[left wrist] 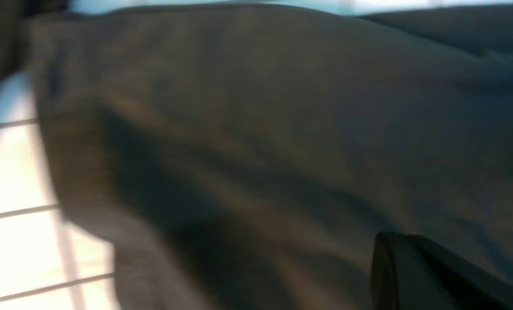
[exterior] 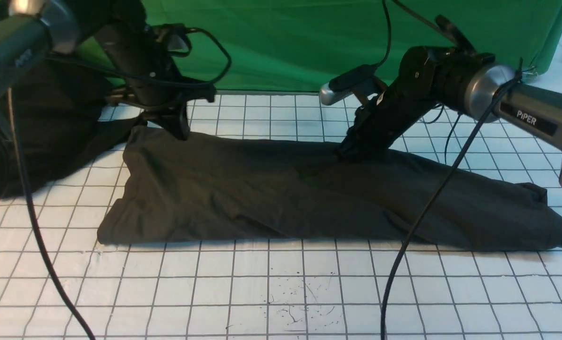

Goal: Fold a long-sleeved shirt over a white checkered tablecloth.
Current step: 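Pull the folded dark garment lengthwise by its ends to straighten it flat on the table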

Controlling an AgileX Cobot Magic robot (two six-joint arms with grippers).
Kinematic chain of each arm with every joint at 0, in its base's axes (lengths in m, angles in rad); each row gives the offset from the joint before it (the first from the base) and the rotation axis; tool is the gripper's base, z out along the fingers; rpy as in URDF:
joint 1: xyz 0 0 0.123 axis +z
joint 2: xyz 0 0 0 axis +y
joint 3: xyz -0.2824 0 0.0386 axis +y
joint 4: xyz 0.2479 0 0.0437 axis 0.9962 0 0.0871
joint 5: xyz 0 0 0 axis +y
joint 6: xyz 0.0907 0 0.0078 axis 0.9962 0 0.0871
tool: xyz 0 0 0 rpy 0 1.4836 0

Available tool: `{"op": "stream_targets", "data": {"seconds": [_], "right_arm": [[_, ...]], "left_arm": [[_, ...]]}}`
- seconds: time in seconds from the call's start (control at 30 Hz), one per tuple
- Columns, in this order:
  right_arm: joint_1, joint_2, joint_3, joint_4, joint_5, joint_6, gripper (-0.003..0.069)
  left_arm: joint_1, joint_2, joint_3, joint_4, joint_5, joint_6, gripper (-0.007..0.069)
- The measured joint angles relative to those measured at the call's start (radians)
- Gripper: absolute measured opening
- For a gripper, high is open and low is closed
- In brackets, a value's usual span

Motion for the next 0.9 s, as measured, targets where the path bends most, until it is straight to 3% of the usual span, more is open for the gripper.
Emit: {"op": "stream_targets", "data": {"seconds": [0.07, 0.13, 0.23, 0.5, 0.63, 0.8, 0.9], "right_arm": [[-0.019, -0.001, -0.034, -0.025, 0.039, 0.017, 0.0015], [-0.074, -0.034, -0.123, -0.048, 0.22, 0.033, 0.0019], [-0.136, -0.105, -0.155, -0.05, 0.356, 0.043, 0.002], [-0.364, -0.323, 0.09, -0.056, 0.42, 0.113, 0.0044], [-0.425, -0.338, 0.223, -0.059, 0.398, 0.116, 0.015], [-0.441, -0.296, 0.303, -0.059, 0.272, 0.117, 0.0383], [-0.441, -0.279, 0.306, -0.055, 0.242, 0.117, 0.0419]], "left_arm": [[-0.027, -0.007, 0.0, -0.003, 0.0, 0.003, -0.0003], [-0.075, -0.031, 0.019, -0.002, -0.003, 0.009, -0.0003], [-0.119, -0.062, 0.075, -0.002, -0.003, 0.027, -0.0003], [-0.163, -0.126, 0.285, -0.006, 0.003, 0.034, -0.0003], [-0.163, -0.135, 0.365, -0.005, -0.01, 0.036, -0.0003], [-0.163, -0.135, 0.448, 0.005, -0.066, 0.047, -0.0003], [-0.163, -0.135, 0.469, 0.008, -0.083, 0.047, -0.0003]]}}
